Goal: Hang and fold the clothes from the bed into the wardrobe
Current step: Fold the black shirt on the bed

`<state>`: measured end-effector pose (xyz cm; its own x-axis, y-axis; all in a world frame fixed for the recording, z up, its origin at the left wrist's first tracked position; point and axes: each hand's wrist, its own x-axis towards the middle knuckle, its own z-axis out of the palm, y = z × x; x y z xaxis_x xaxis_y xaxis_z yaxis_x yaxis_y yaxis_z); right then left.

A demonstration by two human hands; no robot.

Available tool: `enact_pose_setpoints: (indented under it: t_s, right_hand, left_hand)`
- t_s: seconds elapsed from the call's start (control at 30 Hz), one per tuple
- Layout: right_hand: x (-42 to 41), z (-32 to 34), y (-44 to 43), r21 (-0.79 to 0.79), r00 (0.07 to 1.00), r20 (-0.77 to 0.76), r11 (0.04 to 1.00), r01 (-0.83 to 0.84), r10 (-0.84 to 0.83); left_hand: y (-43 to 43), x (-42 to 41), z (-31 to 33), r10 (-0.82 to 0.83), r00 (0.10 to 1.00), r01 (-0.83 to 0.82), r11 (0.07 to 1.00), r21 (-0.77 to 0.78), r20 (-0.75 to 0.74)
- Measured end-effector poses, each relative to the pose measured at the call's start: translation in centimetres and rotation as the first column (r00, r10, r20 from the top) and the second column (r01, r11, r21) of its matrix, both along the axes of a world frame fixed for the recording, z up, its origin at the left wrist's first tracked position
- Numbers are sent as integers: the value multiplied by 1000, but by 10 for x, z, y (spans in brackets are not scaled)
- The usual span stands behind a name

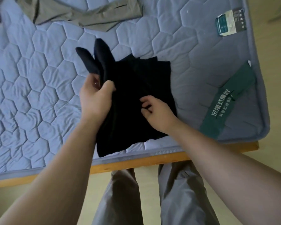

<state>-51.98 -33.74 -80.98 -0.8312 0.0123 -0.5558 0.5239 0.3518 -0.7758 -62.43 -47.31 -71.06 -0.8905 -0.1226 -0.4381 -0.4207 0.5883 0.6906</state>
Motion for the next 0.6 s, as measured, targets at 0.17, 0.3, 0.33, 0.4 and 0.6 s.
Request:
enact_pose_setpoints:
  t_s: [0.17,0.3,0.33,0.4,0.6]
  right_hand:
    - [-17,1,-9,190,990,-19,973,-134,141]
    - [-42,7,-12,379,960,-15,890,-254,280]
    - [-48,9,-11,439,955,-42,864,-246,293]
    - [-62,11,-6,537,954,-102,823,-186,282]
    - [-127,21,0,708,899,19,629,-320,437]
  left_hand:
    - [-102,-16,-8,288,931,-292,956,-14,222]
    - [-143,-31,-39,379,861,-338,925,-177,339]
    - [-146,-32,-45,373,854,-306,924,-230,363]
    - [-147,-39,-55,331,886,-209,911,-356,325]
    - [-110,-88,-45,-597,777,602,611,-514,201]
